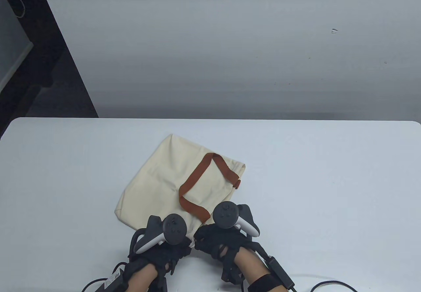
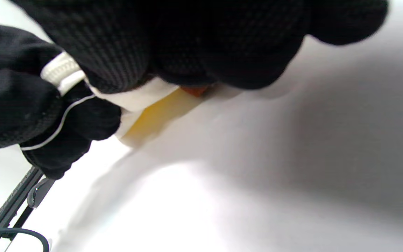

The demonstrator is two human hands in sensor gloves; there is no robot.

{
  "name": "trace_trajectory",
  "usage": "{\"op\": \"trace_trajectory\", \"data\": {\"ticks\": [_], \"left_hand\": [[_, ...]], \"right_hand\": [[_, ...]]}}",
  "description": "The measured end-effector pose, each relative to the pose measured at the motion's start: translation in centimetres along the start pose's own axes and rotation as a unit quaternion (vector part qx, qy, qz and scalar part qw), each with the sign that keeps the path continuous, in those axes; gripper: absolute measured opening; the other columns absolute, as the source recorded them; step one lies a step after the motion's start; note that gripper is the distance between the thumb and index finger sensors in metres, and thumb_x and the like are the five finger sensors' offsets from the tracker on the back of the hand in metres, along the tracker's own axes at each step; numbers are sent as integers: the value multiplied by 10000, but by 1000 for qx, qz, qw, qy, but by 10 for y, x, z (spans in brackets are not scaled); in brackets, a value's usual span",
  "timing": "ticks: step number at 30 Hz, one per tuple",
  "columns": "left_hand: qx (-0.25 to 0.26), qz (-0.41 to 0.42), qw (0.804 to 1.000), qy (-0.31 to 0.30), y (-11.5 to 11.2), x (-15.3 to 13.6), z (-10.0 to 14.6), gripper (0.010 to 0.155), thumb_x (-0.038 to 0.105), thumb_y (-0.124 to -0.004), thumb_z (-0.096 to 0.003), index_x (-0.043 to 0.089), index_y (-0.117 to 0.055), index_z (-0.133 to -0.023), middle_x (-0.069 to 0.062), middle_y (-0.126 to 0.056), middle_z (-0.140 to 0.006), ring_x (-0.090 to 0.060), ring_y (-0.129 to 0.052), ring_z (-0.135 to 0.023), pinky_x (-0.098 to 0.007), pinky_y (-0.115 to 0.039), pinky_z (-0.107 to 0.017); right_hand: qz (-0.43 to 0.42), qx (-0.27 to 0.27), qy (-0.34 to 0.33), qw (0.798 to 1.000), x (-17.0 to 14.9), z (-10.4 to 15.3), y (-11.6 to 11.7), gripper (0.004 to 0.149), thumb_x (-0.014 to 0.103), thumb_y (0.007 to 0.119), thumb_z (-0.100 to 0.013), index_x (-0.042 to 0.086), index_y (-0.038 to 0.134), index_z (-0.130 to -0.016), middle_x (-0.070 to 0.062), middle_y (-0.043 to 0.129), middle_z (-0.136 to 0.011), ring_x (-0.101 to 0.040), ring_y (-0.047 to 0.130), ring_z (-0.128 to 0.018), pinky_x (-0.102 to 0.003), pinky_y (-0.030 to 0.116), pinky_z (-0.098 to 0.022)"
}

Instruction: Zip the canvas bag

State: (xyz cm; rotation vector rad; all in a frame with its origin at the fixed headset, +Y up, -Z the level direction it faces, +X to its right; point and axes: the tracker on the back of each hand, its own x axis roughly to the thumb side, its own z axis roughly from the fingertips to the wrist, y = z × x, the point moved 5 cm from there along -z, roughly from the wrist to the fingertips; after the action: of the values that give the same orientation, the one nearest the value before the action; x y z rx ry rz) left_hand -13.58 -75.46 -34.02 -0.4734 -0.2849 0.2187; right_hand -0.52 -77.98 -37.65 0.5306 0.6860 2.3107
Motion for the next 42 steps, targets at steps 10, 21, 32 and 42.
{"op": "trace_trajectory", "data": {"ticks": [10, 21, 32, 42], "left_hand": [[27, 46, 998, -15, 15, 0, 9, 414, 501, -721, -383, 354, -886, -733, 36, -991, -514, -234, -974, -365, -461, -796, -359], [19, 45, 998, -29, 17, 0, 12, 413, 506, -726, -380, 323, -908, -702, 36, -998, -493, -232, -979, -349, -459, -802, -351], [-11, 46, 999, -10, 13, -13, 10, 409, 504, -727, -382, 321, -912, -698, 34, -1000, -492, -232, -981, -349, -458, -804, -353], [31, 34, 997, 60, 26, -43, 12, 410, 509, -728, -382, 318, -918, -692, 29, -1003, -489, -239, -981, -348, -464, -803, -355]], "right_hand": [[134, -115, -47, 983, 44, 24, -21, 380, 311, 802, -414, 151, 756, -756, -73, 851, -576, -265, 846, -352, -501, 674, -340], [192, -136, -28, 971, 51, 27, -25, 383, 324, 785, -406, 141, 761, -741, -73, 843, -554, -263, 837, -349, -504, 667, -346], [152, -169, 79, 971, -4, 26, -60, 379, 321, 788, -403, 136, 773, -734, -77, 845, -545, -263, 837, -345, -503, 669, -344], [89, -216, 177, 956, -61, 48, -95, 378, 322, 794, -404, 136, 780, -733, -79, 848, -542, -266, 837, -347, -506, 665, -350]]}}
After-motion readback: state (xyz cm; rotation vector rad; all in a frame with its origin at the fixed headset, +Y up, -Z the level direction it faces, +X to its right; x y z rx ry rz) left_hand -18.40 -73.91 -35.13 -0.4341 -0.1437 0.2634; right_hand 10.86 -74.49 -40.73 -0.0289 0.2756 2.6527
